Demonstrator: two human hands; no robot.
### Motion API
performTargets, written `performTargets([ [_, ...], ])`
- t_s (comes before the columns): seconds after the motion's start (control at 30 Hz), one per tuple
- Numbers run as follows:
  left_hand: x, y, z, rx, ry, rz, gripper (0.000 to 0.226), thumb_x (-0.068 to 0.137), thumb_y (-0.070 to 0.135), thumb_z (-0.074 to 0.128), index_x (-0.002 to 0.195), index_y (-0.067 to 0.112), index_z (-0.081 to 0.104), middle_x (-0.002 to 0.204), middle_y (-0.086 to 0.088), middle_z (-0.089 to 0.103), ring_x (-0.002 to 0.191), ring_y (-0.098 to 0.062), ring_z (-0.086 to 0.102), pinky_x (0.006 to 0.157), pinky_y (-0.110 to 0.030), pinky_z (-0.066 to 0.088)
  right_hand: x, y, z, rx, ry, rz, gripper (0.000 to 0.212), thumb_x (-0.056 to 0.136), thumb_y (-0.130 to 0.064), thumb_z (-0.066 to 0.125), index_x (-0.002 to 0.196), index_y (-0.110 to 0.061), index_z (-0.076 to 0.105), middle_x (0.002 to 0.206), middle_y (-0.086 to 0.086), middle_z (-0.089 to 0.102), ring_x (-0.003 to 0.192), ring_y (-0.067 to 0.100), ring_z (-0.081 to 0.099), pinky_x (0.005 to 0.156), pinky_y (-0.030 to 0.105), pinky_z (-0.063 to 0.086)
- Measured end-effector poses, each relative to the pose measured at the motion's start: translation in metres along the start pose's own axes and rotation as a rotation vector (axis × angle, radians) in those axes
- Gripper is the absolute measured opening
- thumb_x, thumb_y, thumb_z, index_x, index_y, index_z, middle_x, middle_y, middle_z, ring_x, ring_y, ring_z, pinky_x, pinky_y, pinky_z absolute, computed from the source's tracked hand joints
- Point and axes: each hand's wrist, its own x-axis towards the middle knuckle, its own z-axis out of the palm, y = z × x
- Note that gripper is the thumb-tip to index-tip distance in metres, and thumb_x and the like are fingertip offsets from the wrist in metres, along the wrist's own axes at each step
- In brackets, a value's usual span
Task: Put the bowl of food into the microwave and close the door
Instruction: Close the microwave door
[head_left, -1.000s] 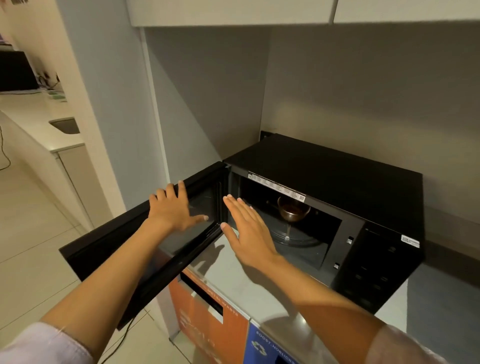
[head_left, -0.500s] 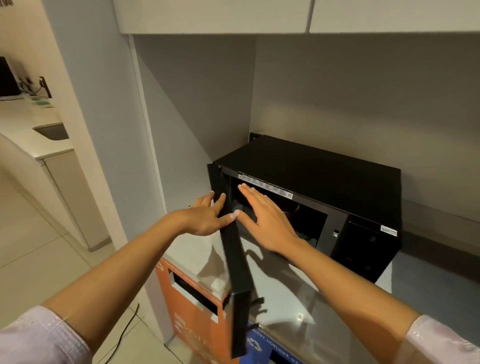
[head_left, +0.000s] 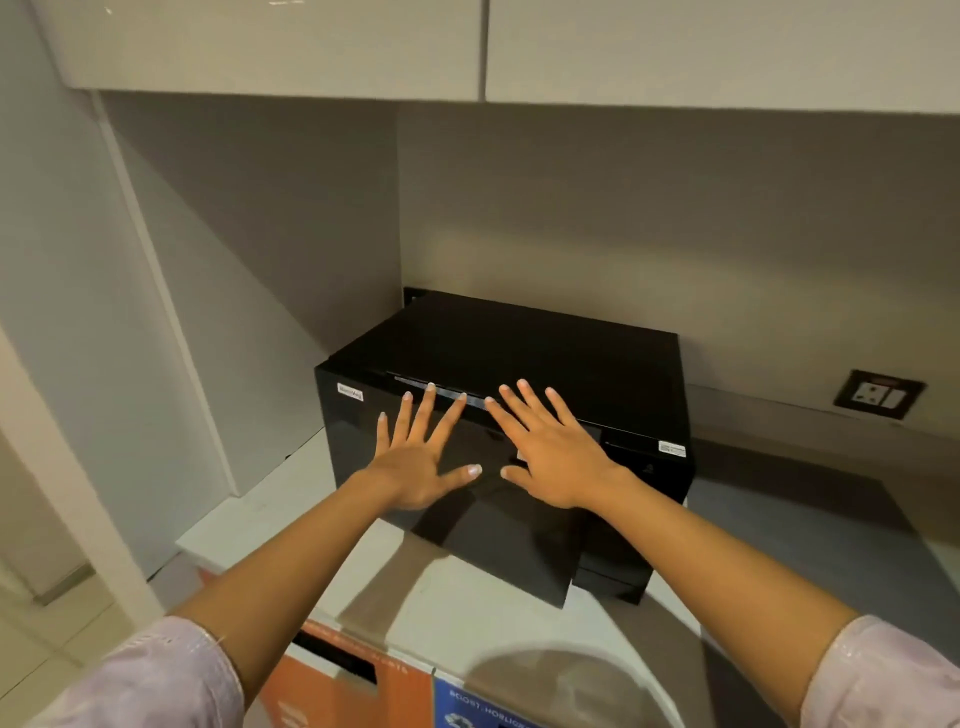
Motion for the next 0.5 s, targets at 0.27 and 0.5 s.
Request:
performTargets([
  [0.27, 0.021, 0.0, 0.016, -0.011, -0.055, 0.028, 0.1, 0.082, 0.079, 0.034, 0.129, 0.042, -0.045, 0.133, -0.003, -0.062, 0.126, -0.034, -0.053, 0.112, -0.057, -0.02, 0.003, 0.011, 0.015, -0.152, 0.134, 0.033, 0.079, 0.094, -0.052, 0.043, 0.155, -0.022, 0.001, 0.164, 0.008, 0.008, 0.151, 0.025, 0.002, 0.122, 0.049, 0.006],
  [0.5, 0.036, -0.003, 0.015, -0.014, -0.058, 0.079, 0.095, 0.084, 0.076, 0.033, 0.126, 0.04, -0.045, 0.12, 0.001, -0.066, 0.114, -0.032, -0.058, 0.114, -0.056, -0.017, 0.014, 0.019, 0.017, -0.223, 0.149, 0.091, 0.081, 0.091, -0.058, 0.042, 0.154, -0.027, 0.003, 0.163, 0.009, 0.01, 0.15, 0.028, -0.002, 0.12, 0.052, -0.003],
])
